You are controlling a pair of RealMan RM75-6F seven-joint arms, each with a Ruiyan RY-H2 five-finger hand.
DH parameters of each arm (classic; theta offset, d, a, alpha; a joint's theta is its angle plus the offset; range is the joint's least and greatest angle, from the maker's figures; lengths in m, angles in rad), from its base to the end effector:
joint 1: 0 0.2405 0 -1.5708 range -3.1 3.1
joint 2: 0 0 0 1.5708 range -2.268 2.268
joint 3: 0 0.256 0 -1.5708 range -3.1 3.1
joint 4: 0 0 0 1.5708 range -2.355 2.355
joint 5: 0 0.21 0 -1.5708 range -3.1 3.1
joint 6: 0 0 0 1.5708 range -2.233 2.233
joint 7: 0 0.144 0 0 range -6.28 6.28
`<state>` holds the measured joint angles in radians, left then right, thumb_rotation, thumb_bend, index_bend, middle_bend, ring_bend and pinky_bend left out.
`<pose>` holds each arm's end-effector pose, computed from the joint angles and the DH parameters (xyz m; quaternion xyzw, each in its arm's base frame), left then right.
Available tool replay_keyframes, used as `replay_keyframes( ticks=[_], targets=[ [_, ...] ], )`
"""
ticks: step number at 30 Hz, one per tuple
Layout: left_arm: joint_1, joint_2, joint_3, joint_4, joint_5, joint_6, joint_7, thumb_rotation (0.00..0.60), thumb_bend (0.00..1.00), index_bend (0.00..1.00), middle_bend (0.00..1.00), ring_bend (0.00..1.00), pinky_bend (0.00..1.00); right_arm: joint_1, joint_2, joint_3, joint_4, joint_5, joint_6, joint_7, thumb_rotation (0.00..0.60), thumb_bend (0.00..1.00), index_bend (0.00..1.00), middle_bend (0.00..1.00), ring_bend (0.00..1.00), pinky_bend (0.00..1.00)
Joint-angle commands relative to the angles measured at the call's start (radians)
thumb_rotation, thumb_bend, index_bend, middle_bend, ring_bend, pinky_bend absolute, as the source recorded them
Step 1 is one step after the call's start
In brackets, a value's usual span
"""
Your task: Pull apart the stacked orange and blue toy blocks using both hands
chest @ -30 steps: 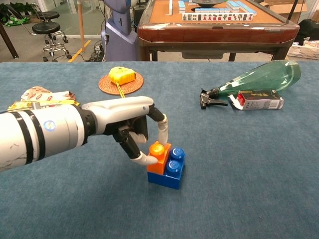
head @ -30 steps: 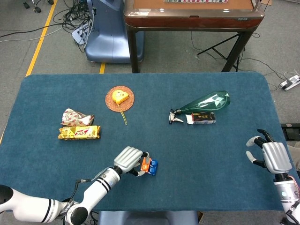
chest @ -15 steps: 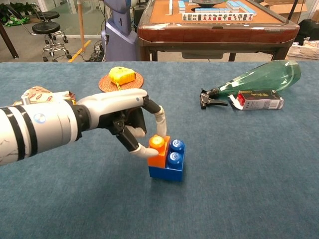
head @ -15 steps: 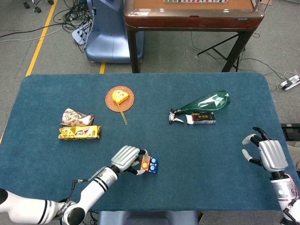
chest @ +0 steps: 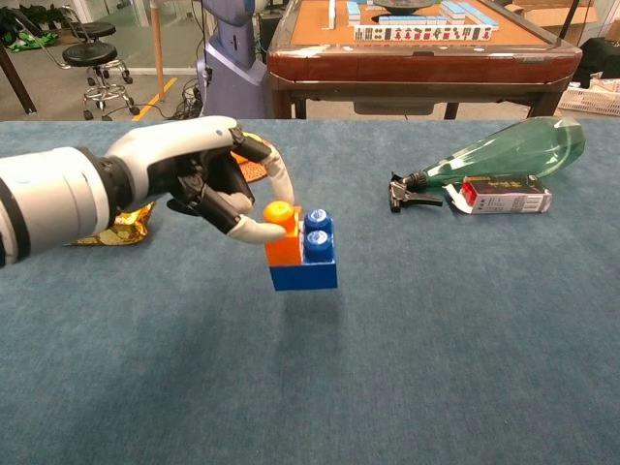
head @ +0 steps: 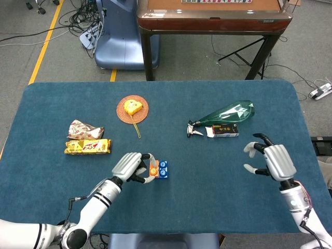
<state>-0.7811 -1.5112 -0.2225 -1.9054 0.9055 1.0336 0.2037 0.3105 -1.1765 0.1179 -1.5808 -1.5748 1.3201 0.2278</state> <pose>-0.0654 0.2896 -0.0094 -0.6537 -0.5553 -0.4491 0.2501 -0.2545 -0.2575 0.1276 0.6302 -0.4064 0.4917 0.4426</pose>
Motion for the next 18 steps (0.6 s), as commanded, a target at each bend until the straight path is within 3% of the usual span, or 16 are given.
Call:
replay_keyframes(
  ticks=[1, 5, 9, 18],
  targets=[
    [-0.004, 0.023, -0.043, -0.032, -0.046, 0.011, -0.010, 0.600, 0.34, 0.68, 1.00, 0.99, 1.00, 0.071, 0.034, 0.031, -0.093, 0.028, -0.094, -0.003, 0.600, 0.00, 0.41, 0.72, 0.88, 0.86],
    [-0.005, 0.035, -0.094, -0.056, -0.096, 0.024, -0.045, 0.600, 0.34, 0.69, 1.00, 0.99, 1.00, 0.141, 0.056, 0.062, -0.166, 0.081, -0.203, 0.000, 0.600, 0.00, 0.34, 0.84, 0.99, 0.96],
    [-0.004, 0.042, -0.138, -0.071, -0.143, 0.026, -0.094, 0.600, 0.34, 0.69, 1.00, 0.99, 1.00, 0.218, 0.074, 0.099, -0.226, 0.156, -0.318, -0.010, 0.600, 0.00, 0.28, 0.91, 1.00, 1.00],
    [-0.012, 0.059, -0.166, -0.077, -0.158, 0.019, -0.126, 0.600, 0.34, 0.70, 1.00, 0.99, 1.00, 0.355, 0.080, 0.162, -0.295, 0.357, -0.520, -0.013, 0.600, 0.00, 0.11, 0.92, 1.00, 1.00]
  ],
)
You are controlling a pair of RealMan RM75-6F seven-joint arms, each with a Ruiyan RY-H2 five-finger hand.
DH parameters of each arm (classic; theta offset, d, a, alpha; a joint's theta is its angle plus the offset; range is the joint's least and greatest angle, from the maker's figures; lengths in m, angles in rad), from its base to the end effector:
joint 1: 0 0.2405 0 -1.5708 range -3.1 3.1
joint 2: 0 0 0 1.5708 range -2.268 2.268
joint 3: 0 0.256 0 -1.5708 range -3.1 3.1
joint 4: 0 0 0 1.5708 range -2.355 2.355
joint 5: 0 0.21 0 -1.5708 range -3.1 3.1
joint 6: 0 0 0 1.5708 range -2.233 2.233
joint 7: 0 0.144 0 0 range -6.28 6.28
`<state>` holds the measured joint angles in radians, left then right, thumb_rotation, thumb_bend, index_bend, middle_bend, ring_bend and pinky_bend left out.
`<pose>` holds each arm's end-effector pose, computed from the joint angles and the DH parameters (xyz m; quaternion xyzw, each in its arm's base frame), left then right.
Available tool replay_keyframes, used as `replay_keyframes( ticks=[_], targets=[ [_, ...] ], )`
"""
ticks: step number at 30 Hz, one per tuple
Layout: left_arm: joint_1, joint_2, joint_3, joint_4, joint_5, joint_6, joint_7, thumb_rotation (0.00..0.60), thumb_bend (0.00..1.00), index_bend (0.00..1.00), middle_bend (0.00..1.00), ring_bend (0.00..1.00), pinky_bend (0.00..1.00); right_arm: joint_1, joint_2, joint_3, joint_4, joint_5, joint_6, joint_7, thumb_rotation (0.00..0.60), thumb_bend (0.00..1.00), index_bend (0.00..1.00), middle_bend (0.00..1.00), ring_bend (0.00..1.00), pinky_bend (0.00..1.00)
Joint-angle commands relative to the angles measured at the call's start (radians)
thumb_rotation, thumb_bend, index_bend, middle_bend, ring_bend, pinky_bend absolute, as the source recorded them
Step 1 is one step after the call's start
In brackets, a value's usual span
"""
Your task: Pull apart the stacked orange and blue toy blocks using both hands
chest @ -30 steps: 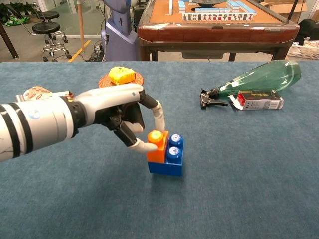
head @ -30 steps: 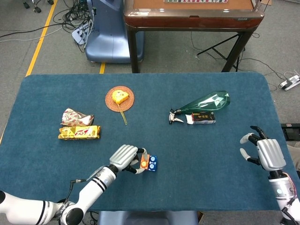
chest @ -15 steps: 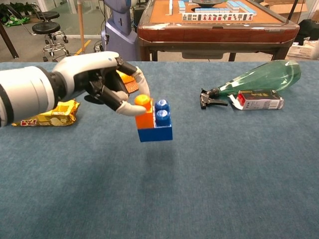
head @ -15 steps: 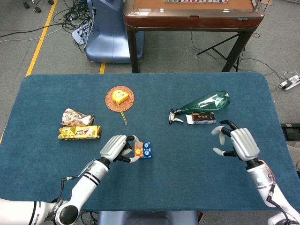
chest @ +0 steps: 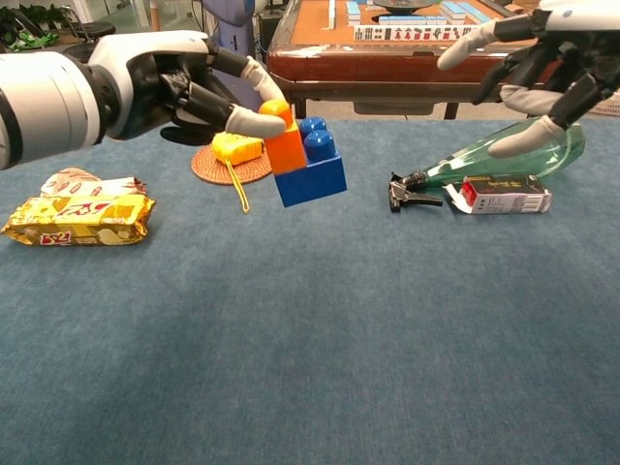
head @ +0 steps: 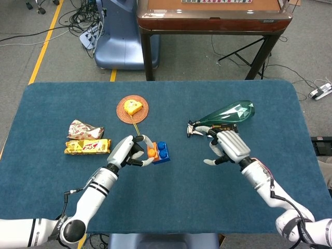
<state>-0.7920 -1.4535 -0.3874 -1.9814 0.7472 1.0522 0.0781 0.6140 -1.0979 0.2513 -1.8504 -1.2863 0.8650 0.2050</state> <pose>-0.0435 0.3145 0.0281 -0.5485 -0.6258 -0.5068 0.2249 -0.1436 -0.3172 0.0969 0.6727 -0.5049 0.4520 0.2973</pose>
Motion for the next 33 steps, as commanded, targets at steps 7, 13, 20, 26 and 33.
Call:
replay_keyframes(
  ticks=[7, 13, 20, 26, 33],
  targets=[
    [-0.002, -0.005, 0.000, -0.008, 0.013, 0.014, -0.014, 0.600, 0.34, 0.70, 1.00, 0.99, 1.00, 0.119, -0.064, 0.050, 0.008, 0.169, -0.132, 0.047, 0.600, 0.00, 0.05, 0.92, 1.00, 1.00],
    [-0.008, -0.010, 0.006, -0.004, 0.020, 0.018, -0.013, 0.600, 0.34, 0.70, 1.00, 1.00, 1.00, 0.158, -0.146, 0.037, 0.056, 0.228, -0.146, 0.032, 0.600, 0.00, 0.05, 0.92, 1.00, 1.00],
    [-0.011, -0.015, 0.008, -0.001, 0.029, 0.024, -0.015, 0.600, 0.34, 0.70, 1.00, 1.00, 1.00, 0.181, -0.215, 0.042, 0.109, 0.286, -0.178, 0.080, 0.600, 0.00, 0.05, 0.93, 1.00, 1.00],
    [-0.014, -0.020, 0.018, 0.003, 0.032, 0.024, -0.011, 0.600, 0.34, 0.70, 1.00, 1.00, 1.00, 0.181, -0.253, 0.063, 0.147, 0.284, -0.229, 0.183, 0.600, 0.00, 0.09, 0.97, 1.00, 1.00],
    [-0.009, -0.022, 0.022, 0.008, 0.036, 0.025, -0.021, 0.600, 0.34, 0.70, 1.00, 1.00, 1.00, 0.178, -0.284, 0.085, 0.191, 0.262, -0.287, 0.292, 0.600, 0.00, 0.30, 1.00, 1.00, 1.00]
  ],
)
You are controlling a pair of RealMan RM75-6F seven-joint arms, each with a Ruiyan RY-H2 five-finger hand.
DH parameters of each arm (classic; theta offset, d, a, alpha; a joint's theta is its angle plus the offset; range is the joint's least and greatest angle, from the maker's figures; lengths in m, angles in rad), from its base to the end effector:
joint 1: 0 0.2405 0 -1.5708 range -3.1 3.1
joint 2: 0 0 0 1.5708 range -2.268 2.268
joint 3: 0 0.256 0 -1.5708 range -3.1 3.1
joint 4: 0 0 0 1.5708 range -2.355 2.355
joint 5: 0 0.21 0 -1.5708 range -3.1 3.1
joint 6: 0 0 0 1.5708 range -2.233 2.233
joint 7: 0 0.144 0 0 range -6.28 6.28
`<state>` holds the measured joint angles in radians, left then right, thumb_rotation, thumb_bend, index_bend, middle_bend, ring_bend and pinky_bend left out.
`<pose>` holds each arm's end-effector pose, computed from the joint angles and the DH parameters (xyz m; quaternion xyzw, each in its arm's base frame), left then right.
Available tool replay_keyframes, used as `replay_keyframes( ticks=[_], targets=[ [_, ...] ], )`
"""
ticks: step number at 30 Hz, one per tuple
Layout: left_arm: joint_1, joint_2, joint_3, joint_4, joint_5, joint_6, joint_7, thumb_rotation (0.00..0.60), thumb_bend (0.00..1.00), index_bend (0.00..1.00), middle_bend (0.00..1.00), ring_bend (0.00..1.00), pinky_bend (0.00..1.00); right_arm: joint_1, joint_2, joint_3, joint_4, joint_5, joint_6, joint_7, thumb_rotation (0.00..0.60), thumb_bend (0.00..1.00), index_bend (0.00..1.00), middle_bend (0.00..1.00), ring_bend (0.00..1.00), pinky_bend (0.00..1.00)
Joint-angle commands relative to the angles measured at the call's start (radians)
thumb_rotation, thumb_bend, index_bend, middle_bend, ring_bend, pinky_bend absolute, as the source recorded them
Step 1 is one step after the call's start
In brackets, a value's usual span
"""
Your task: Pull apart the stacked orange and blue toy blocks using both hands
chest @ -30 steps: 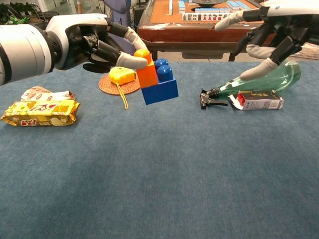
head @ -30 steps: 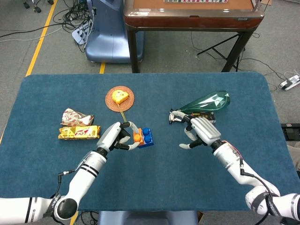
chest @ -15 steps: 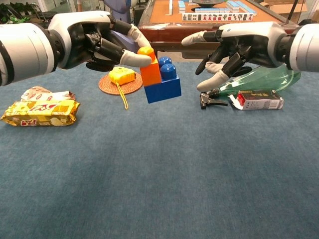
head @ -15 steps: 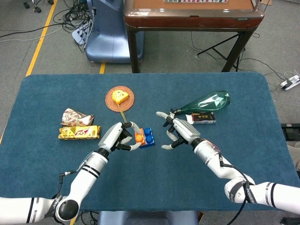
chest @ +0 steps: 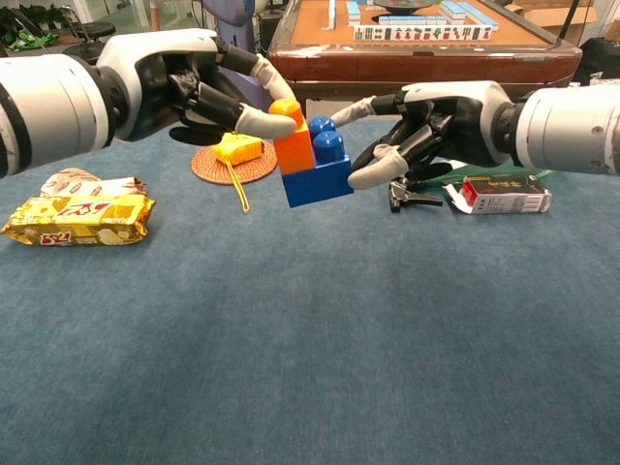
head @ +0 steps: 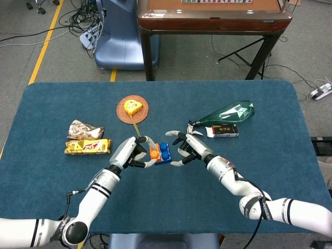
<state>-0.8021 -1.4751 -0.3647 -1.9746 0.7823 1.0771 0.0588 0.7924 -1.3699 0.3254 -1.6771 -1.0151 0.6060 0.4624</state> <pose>-0.0400 0.3109 0.0233 -0.5500 -0.6209 -0.5143 0.2178 -0.1002 -0.3464 0.0076 0.5643 -0.6920 0.4268 0.1434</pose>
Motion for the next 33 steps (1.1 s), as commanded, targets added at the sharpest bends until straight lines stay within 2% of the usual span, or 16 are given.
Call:
replay_keyframes(
  ticks=[1, 5, 7, 12, 16, 21, 30, 33],
  targets=[
    [0.001, 0.000, 0.000, 0.001, 0.002, 0.000, -0.004, 0.600, 0.34, 0.70, 1.00, 1.00, 1.00, -0.001, -0.014, 0.017, 0.024, -0.011, -0.042, 0.059, 0.600, 0.00, 0.34, 1.00, 1.00, 1.00],
    [0.003, 0.002, 0.003, 0.003, 0.005, -0.004, -0.009, 0.600, 0.34, 0.70, 1.00, 1.00, 1.00, -0.006, -0.026, 0.036, 0.048, -0.026, -0.078, 0.127, 0.600, 0.00, 0.51, 1.00, 1.00, 1.00],
    [0.005, 0.002, 0.005, 0.005, 0.004, -0.006, -0.014, 0.600, 0.34, 0.70, 1.00, 1.00, 1.00, -0.009, -0.033, 0.040, 0.063, -0.036, -0.086, 0.147, 0.600, 0.03, 0.58, 1.00, 1.00, 1.00],
    [0.009, -0.001, 0.008, 0.010, 0.009, -0.009, -0.024, 0.600, 0.34, 0.70, 1.00, 1.00, 1.00, -0.012, -0.040, 0.042, 0.083, -0.063, -0.101, 0.174, 0.600, 0.22, 0.70, 1.00, 1.00, 1.00],
    [0.011, -0.003, 0.010, 0.015, 0.012, -0.012, -0.030, 0.600, 0.34, 0.70, 1.00, 1.00, 1.00, -0.016, -0.039, 0.037, 0.093, -0.091, -0.107, 0.182, 0.600, 0.30, 0.72, 1.00, 1.00, 1.00],
    [0.017, -0.005, 0.004, 0.021, 0.018, -0.008, -0.048, 0.600, 0.34, 0.71, 1.00, 1.00, 1.00, -0.015, -0.039, 0.021, 0.105, -0.113, -0.104, 0.167, 0.600, 0.34, 0.73, 1.00, 1.00, 1.00],
    [0.028, 0.003, -0.003, 0.024, 0.017, -0.007, -0.068, 0.600, 0.34, 0.71, 1.00, 1.00, 1.00, -0.013, -0.046, -0.016, 0.129, -0.111, -0.073, 0.100, 0.600, 0.36, 0.73, 1.00, 1.00, 1.00],
    [0.033, 0.003, 0.015, 0.040, 0.019, -0.005, -0.054, 0.600, 0.34, 0.71, 1.00, 1.00, 1.00, -0.025, -0.053, -0.043, 0.151, -0.131, -0.009, 0.029, 0.600, 0.36, 0.73, 1.00, 1.00, 1.00]
  ],
)
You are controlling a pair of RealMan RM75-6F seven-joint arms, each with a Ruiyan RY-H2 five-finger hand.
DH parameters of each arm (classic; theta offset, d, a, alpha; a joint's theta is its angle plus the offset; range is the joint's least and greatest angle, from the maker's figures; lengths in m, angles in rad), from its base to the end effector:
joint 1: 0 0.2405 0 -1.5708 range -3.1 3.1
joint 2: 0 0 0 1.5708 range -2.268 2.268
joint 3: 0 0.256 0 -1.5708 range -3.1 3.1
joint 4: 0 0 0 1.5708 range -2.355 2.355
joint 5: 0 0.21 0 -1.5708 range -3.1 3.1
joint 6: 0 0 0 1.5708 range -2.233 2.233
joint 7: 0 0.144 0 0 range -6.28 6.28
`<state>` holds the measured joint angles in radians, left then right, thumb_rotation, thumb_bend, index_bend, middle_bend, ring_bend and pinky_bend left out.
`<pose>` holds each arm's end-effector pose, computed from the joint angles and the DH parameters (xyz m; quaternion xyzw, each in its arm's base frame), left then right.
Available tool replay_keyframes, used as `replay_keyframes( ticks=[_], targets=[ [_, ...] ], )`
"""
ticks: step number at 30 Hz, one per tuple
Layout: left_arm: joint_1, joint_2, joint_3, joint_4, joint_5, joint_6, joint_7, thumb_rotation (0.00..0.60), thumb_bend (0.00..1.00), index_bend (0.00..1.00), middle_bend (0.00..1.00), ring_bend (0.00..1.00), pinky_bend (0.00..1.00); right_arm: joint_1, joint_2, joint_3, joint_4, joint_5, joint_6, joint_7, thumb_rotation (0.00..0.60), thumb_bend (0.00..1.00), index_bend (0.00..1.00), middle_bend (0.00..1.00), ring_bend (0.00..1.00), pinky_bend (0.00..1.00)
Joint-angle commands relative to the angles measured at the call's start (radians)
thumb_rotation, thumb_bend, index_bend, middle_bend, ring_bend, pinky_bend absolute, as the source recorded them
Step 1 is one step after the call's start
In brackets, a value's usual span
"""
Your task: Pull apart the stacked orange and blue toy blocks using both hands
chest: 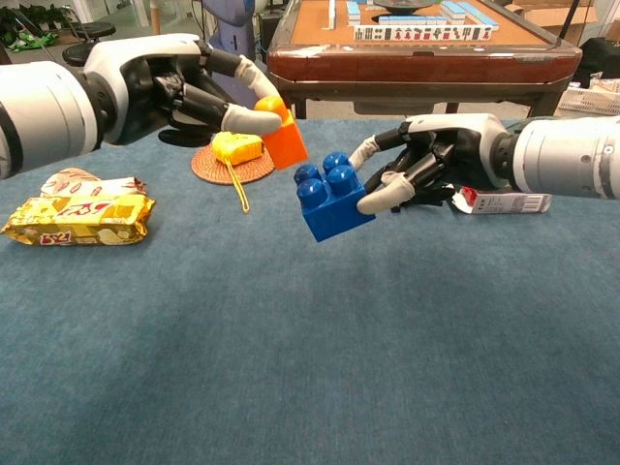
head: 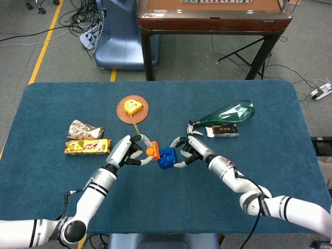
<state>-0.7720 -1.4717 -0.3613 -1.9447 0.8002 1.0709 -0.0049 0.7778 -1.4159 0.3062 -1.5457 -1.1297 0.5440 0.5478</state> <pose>-0.0542 0.3152 0.0240 -0.5270 -0.6354 -0.5194 0.2211 -0.1257 -0.3546 -0.0068 0.5770 -0.6921 0.4042 0.1573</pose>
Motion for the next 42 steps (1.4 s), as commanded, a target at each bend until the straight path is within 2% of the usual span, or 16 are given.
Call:
replay_keyframes(
  ticks=[1, 5, 7, 9, 12, 15, 18, 21, 23, 25, 27, 30, 34, 36, 39, 42],
  targets=[
    [0.004, -0.003, 0.025, 0.021, 0.000, 0.001, 0.021, 0.600, 0.34, 0.71, 1.00, 1.00, 1.00, -0.019, -0.015, -0.040, 0.034, -0.036, 0.100, -0.108, 0.600, 0.36, 0.73, 1.00, 1.00, 1.00],
    [-0.001, -0.021, 0.074, 0.068, -0.009, -0.008, 0.074, 0.600, 0.34, 0.71, 1.00, 0.99, 1.00, -0.049, -0.062, -0.094, 0.099, -0.072, 0.271, -0.345, 0.600, 0.20, 0.71, 1.00, 1.00, 1.00],
    [-0.007, -0.040, 0.097, 0.098, -0.008, -0.011, 0.104, 0.600, 0.34, 0.70, 1.00, 0.98, 1.00, -0.062, -0.090, -0.113, 0.122, -0.073, 0.344, -0.465, 0.600, 0.09, 0.61, 0.99, 1.00, 1.00],
    [-0.012, -0.059, 0.114, 0.124, -0.004, -0.015, 0.126, 0.600, 0.34, 0.66, 1.00, 0.98, 1.00, -0.069, -0.105, -0.123, 0.131, -0.068, 0.379, -0.539, 0.600, 0.01, 0.46, 0.98, 1.00, 1.00],
    [-0.021, -0.089, 0.135, 0.169, 0.004, -0.030, 0.150, 0.600, 0.29, 0.54, 1.00, 0.97, 1.00, -0.072, -0.106, -0.130, 0.116, -0.052, 0.394, -0.610, 0.600, 0.00, 0.22, 0.97, 1.00, 1.00],
    [-0.022, -0.109, 0.143, 0.199, 0.028, -0.021, 0.167, 0.600, 0.15, 0.41, 1.00, 0.96, 1.00, -0.078, -0.101, -0.132, 0.101, -0.063, 0.420, -0.641, 0.600, 0.00, 0.08, 0.95, 1.00, 1.00],
    [-0.008, -0.116, 0.152, 0.210, 0.075, 0.017, 0.180, 0.600, 0.07, 0.29, 1.00, 0.95, 1.00, -0.091, -0.084, -0.138, 0.077, -0.090, 0.459, -0.671, 0.600, 0.00, 0.00, 0.87, 1.00, 1.00],
    [0.021, -0.088, 0.153, 0.181, 0.108, 0.057, 0.175, 0.600, 0.03, 0.20, 1.00, 0.92, 1.00, -0.115, -0.061, -0.136, 0.055, -0.129, 0.530, -0.694, 0.600, 0.00, 0.00, 0.77, 1.00, 1.00],
    [0.047, -0.058, 0.160, 0.158, 0.133, 0.096, 0.184, 0.600, 0.03, 0.19, 0.97, 0.88, 1.00, -0.137, -0.037, -0.136, 0.040, -0.151, 0.581, -0.710, 0.600, 0.00, 0.00, 0.71, 0.99, 1.00],
    [0.073, -0.016, 0.178, 0.135, 0.152, 0.135, 0.221, 0.600, 0.03, 0.21, 0.90, 0.83, 1.00, -0.159, 0.002, -0.141, 0.017, -0.165, 0.614, -0.725, 0.600, 0.00, 0.00, 0.64, 0.92, 0.97],
    [0.098, 0.020, 0.198, 0.122, 0.176, 0.176, 0.257, 0.600, 0.03, 0.23, 0.80, 0.77, 0.99, -0.175, 0.050, -0.153, -0.005, -0.184, 0.622, -0.725, 0.600, 0.00, 0.02, 0.55, 0.78, 0.83],
    [0.146, 0.078, 0.236, 0.122, 0.234, 0.238, 0.288, 0.600, 0.03, 0.26, 0.63, 0.61, 0.85, -0.207, 0.126, -0.177, -0.016, -0.219, 0.651, -0.749, 0.600, 0.00, 0.10, 0.46, 0.61, 0.62],
    [0.211, 0.152, 0.271, 0.138, 0.286, 0.278, 0.248, 0.600, 0.03, 0.30, 0.44, 0.41, 0.61, -0.260, 0.165, -0.198, 0.009, -0.253, 0.729, -0.793, 0.600, 0.00, 0.14, 0.41, 0.51, 0.51],
    [0.244, 0.187, 0.283, 0.150, 0.295, 0.301, 0.237, 0.600, 0.03, 0.31, 0.31, 0.30, 0.47, -0.284, 0.185, -0.210, 0.017, -0.262, 0.748, -0.775, 0.600, 0.00, 0.14, 0.38, 0.46, 0.46],
    [0.327, 0.257, 0.325, 0.192, 0.327, 0.373, 0.228, 0.600, 0.03, 0.30, 0.23, 0.21, 0.37, -0.343, 0.230, -0.232, 0.040, -0.283, 0.797, -0.691, 0.600, 0.00, 0.15, 0.36, 0.41, 0.39],
    [0.383, 0.297, 0.366, 0.239, 0.382, 0.408, 0.197, 0.600, 0.03, 0.27, 0.20, 0.18, 0.35, -0.379, 0.232, -0.235, 0.095, -0.306, 0.853, -0.656, 0.600, 0.00, 0.18, 0.35, 0.40, 0.38]
  ],
)
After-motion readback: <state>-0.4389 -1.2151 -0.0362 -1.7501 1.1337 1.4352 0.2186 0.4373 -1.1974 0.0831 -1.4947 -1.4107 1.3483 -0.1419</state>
